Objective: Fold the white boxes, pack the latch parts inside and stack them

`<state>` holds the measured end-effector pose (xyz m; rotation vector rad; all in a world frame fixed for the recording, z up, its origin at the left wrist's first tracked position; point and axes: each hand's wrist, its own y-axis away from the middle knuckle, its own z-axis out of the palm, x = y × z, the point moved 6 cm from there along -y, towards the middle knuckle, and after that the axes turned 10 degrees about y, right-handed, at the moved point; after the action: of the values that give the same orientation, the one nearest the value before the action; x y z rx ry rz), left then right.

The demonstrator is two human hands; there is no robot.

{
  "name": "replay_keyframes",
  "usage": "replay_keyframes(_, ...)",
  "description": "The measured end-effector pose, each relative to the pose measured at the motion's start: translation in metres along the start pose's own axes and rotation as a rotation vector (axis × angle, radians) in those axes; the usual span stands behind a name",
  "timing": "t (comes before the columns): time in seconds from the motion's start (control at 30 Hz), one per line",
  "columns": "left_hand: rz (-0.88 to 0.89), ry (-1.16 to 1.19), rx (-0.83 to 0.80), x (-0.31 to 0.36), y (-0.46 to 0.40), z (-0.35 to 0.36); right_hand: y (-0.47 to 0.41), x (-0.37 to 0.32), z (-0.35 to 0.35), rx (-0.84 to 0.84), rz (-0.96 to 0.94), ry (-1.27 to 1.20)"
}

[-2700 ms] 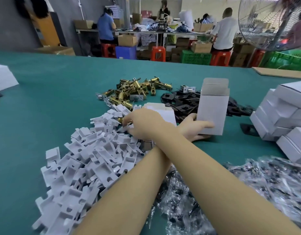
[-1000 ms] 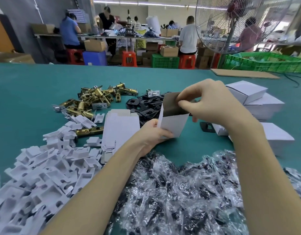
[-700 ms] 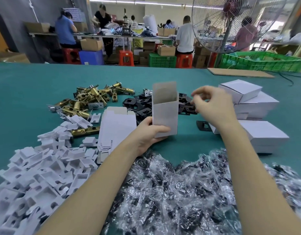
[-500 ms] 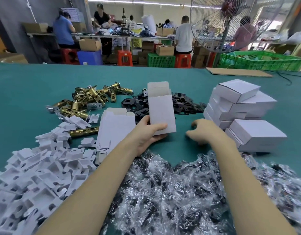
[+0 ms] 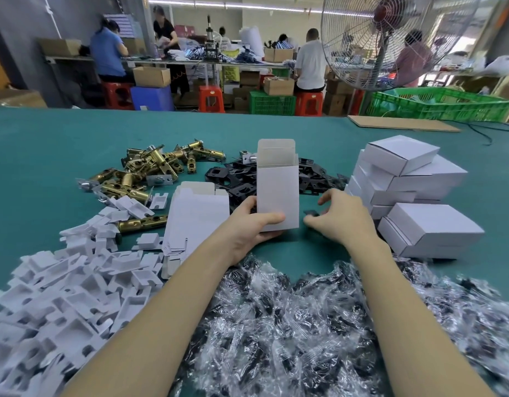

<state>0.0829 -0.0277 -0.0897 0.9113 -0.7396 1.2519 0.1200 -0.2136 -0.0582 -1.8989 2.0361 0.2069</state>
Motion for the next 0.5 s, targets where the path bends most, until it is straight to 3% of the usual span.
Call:
replay_keyframes(0.1,0.012,-0.029,-0.008,0.000,-0.001,0.000,0.004,-0.008,-0.018,0.135,-0.014,-0.407)
replay_keyframes(0.27,0.013,-0.057,-0.025,0.001,0.000,0.000,0.005,-0.019,-0.054,0.076,-0.018,-1.023)
replay_keyframes(0.33,0.010,-0.075,-0.034,0.001,0.000,0.000,0.009,-0.023,-0.075,0.100,-0.084,-1.085)
replay_keyframes(0.5,0.009,-0.144,-0.046,0.000,0.003,0.001,0.023,-0.040,-0.108,0.158,-0.310,-0.920)
